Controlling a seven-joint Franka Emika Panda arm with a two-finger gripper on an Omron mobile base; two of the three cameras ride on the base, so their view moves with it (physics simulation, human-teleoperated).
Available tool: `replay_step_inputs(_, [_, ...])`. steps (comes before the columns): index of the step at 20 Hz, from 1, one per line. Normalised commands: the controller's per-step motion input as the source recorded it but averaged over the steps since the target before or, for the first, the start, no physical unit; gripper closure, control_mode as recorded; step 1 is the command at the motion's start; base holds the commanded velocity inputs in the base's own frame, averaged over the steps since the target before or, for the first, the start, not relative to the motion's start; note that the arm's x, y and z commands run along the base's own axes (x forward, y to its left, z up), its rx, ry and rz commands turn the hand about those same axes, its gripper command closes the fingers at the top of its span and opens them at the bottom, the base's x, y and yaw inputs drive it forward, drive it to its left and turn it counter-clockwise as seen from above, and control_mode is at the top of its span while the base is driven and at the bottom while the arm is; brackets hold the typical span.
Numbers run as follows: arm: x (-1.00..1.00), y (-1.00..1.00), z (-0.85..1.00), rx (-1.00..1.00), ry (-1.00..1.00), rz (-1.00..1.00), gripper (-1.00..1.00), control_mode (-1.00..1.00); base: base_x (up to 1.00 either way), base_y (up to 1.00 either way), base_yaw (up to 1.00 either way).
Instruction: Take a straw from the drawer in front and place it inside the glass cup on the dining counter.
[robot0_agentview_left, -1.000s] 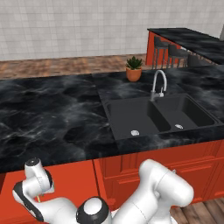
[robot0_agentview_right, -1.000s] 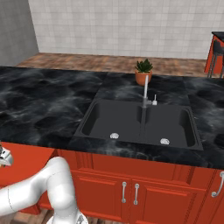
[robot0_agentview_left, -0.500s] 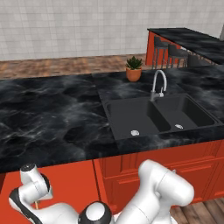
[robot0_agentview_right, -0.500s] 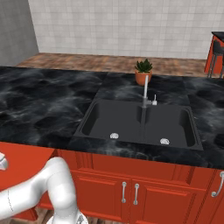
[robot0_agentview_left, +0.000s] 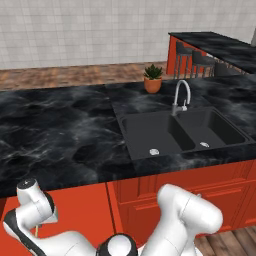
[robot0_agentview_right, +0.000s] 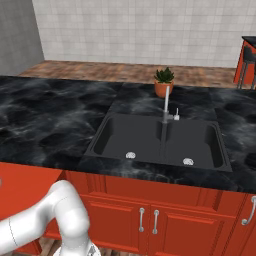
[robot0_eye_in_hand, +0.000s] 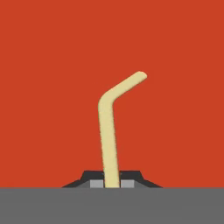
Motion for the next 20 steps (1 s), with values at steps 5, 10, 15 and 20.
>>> replay_step_inputs(5, [-0.47, 0.00, 0.95, 0.02, 0.00, 0.00, 1.00, -1.00, 0.00, 0.00, 0.00])
replay_step_inputs(10, [-0.76, -0.01, 0.73, 0.09, 0.09, 0.00, 1.00, -1.00, 0.00, 0.00, 0.00])
replay_step_inputs(15, [-0.55, -0.19, 0.90, 0.07, 0.07, 0.00, 1.00, -1.00, 0.00, 0.00, 0.00])
replay_step_inputs(20, [0.02, -0.52, 1.00, 0.00, -0.05, -0.05, 1.00, -1.00, 0.00, 0.00, 0.00])
